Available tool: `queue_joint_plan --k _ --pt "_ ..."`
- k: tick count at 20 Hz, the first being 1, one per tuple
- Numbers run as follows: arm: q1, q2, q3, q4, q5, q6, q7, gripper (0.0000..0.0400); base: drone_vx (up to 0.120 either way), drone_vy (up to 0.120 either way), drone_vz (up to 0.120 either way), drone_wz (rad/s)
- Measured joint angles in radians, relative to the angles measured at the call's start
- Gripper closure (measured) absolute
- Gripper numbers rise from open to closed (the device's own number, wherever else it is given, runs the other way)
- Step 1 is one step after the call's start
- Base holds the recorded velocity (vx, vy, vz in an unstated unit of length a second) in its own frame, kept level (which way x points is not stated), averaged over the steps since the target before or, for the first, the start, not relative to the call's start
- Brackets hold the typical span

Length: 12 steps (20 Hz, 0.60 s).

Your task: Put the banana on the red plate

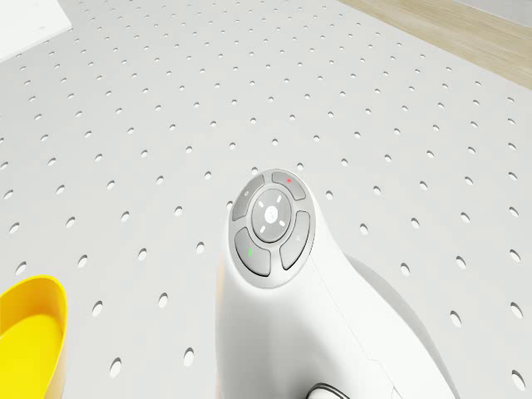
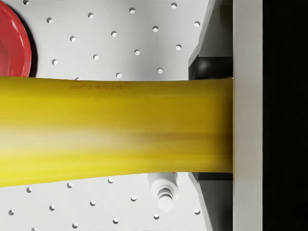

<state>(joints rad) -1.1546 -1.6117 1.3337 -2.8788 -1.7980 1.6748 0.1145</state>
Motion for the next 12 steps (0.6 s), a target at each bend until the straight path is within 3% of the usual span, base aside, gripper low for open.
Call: queue_joint_plan --k 12 --pt "-0.003 -0.012 0.001 0.001 0.007 0.012 -0.359 0.0207 0.000 0.000 0.000 -0.300"
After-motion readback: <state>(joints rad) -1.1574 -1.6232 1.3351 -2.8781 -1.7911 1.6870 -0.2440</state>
